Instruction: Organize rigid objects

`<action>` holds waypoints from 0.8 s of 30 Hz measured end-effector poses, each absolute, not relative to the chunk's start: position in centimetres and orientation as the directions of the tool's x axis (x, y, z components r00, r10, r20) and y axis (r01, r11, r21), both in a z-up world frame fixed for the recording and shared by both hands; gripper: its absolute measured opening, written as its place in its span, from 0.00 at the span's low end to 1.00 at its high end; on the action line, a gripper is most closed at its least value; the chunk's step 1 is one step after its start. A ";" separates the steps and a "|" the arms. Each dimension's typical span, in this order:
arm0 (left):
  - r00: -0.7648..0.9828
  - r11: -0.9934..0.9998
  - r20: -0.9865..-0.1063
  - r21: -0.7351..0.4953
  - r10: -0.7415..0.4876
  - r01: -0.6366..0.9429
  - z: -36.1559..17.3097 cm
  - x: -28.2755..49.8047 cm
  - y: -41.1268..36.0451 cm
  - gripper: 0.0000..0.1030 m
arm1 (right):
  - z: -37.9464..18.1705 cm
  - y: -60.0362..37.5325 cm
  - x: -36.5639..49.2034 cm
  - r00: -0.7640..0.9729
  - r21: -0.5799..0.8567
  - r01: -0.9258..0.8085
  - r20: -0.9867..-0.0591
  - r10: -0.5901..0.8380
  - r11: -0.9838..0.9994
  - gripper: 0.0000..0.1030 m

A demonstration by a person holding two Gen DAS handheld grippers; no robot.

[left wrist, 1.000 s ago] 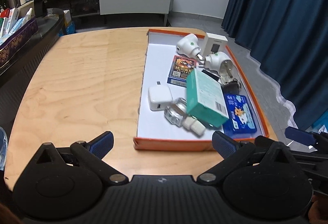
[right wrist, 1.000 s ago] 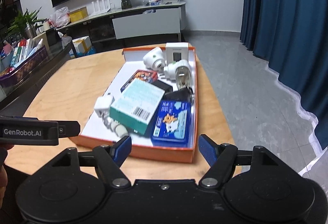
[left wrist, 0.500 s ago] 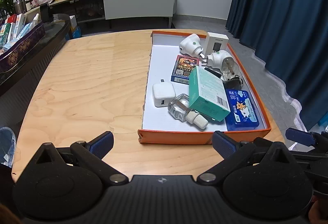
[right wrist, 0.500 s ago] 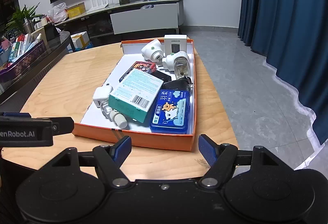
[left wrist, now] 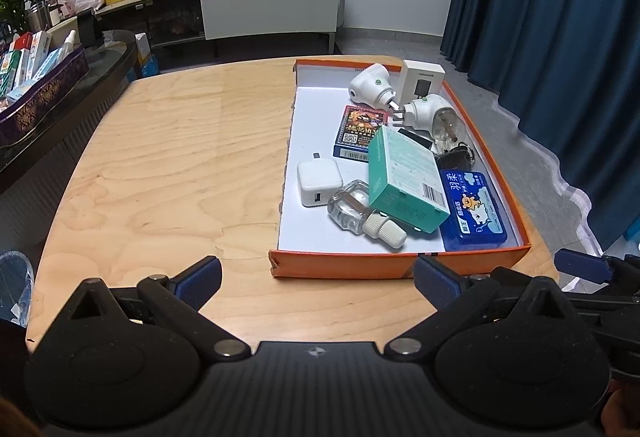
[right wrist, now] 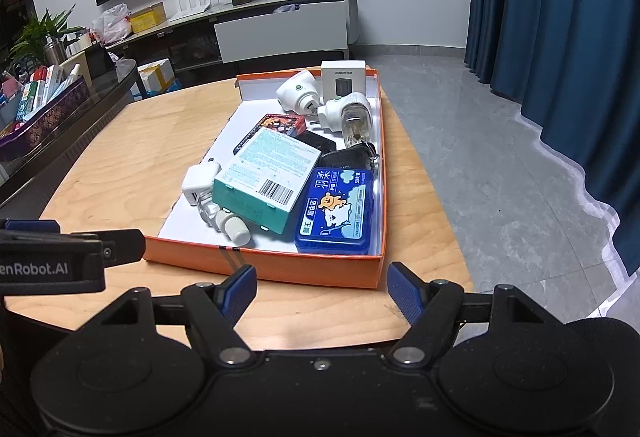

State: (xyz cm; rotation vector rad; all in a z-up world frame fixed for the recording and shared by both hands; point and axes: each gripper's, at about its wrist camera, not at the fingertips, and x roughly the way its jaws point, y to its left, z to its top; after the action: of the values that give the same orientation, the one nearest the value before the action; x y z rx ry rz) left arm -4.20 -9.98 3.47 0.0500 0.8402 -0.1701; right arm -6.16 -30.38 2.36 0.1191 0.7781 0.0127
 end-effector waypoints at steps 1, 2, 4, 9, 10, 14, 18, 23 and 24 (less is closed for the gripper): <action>0.655 0.985 -0.745 -0.023 -0.129 0.168 3.5 -4.2 -10.0 1.00 | 2.3 -30.4 -6.2 0.713 0.113 0.032 -0.699 0.056 0.993 0.83; 0.656 0.986 -0.744 -0.022 -0.128 0.167 3.5 -4.2 -9.9 1.00 | 2.3 -30.4 -6.2 0.713 0.112 0.032 -0.699 0.056 0.993 0.83; 0.656 0.986 -0.744 -0.021 -0.126 0.166 3.5 -4.2 -9.9 1.00 | 2.3 -30.3 -6.2 0.713 0.110 0.030 -0.699 0.056 0.993 0.83; 0.655 0.985 -0.745 -0.018 -0.127 0.170 3.4 -4.3 -10.0 1.00 | 2.3 -30.3 -6.2 0.713 0.111 0.029 -0.699 0.057 0.993 0.83; 0.656 0.985 -0.744 -0.018 -0.127 0.170 3.4 -4.3 -10.0 1.00 | 2.3 -30.3 -6.2 0.713 0.111 0.029 -0.699 0.057 0.993 0.83; 0.658 0.985 -0.743 -0.017 -0.128 0.172 3.4 -4.4 -10.0 1.00 | 2.3 -30.3 -6.1 0.714 0.109 0.030 -0.698 0.055 0.994 0.83; 0.660 0.984 -0.741 -0.010 -0.126 0.177 3.4 -4.5 -10.1 1.00 | 2.4 -30.2 -6.2 0.713 0.108 0.029 -0.699 0.056 0.994 0.83; 0.662 0.982 -0.738 -0.008 -0.134 0.189 3.5 -4.7 -10.3 1.00 | 2.4 -30.2 -6.2 0.714 0.108 0.029 -0.698 0.055 0.994 0.83; 0.662 0.982 -0.738 -0.007 -0.135 0.191 3.5 -4.7 -10.4 1.00 | 2.4 -30.2 -6.2 0.714 0.108 0.029 -0.698 0.055 0.994 0.83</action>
State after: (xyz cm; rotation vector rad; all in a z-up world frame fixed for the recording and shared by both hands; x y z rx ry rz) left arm -4.71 -10.38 3.46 0.0729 0.8277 -0.1844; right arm -6.19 -30.17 2.35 0.1144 0.7764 0.0141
